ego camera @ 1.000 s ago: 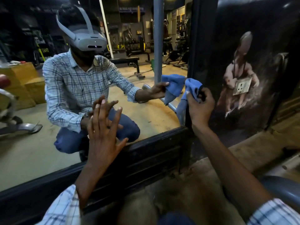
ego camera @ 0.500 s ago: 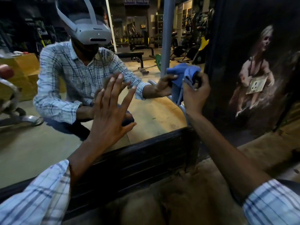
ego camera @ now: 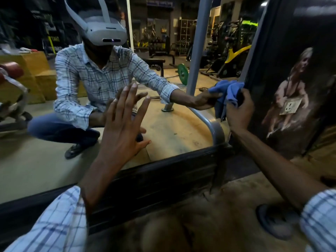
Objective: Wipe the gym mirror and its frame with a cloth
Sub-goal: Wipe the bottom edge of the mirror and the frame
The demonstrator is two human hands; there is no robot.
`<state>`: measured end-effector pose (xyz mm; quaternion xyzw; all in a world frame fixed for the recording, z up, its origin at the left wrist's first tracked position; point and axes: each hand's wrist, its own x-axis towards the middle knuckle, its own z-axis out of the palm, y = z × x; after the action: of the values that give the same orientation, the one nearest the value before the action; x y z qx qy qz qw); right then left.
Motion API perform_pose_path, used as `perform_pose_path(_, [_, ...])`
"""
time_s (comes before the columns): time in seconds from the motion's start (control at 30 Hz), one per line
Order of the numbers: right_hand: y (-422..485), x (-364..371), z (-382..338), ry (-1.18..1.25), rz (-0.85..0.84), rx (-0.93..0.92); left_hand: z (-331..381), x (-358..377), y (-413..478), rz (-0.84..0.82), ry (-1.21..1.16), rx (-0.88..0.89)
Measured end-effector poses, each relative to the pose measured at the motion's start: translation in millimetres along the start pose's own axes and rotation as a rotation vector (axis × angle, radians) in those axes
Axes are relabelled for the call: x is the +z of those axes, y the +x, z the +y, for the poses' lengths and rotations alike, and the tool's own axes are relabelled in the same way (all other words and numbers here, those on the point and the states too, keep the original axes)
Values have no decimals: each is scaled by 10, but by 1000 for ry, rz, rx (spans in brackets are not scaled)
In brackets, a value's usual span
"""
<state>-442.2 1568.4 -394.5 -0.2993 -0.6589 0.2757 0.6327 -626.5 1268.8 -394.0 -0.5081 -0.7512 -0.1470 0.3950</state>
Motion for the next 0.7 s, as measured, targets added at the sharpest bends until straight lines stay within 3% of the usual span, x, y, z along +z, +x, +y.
perform_pose_path(0.27, [-238,187,-26,148,179,147,132,175,1,-1,54,-53])
perform_pose_path(0.4, [-593,199,-1,-11,-339,-390,168,223,6,14,65,-87])
perform_pose_path(0.43, [-472,119,71,-57,-409,-454,178,231,6,7,73,-90])
perform_pose_path(0.5, [-193,-7,186,-42,-280,-362,190,249,18,3,83,-94])
perform_pose_path(0.6, [-8,9,209,141,196,86,205,251,21,8,87,-106])
perform_pose_path(0.67, [-205,227,32,193,247,135,225,247,24,15,91,-113])
perform_pose_path(0.7, [-380,333,-81,194,171,48,232,246,29,15,93,-112])
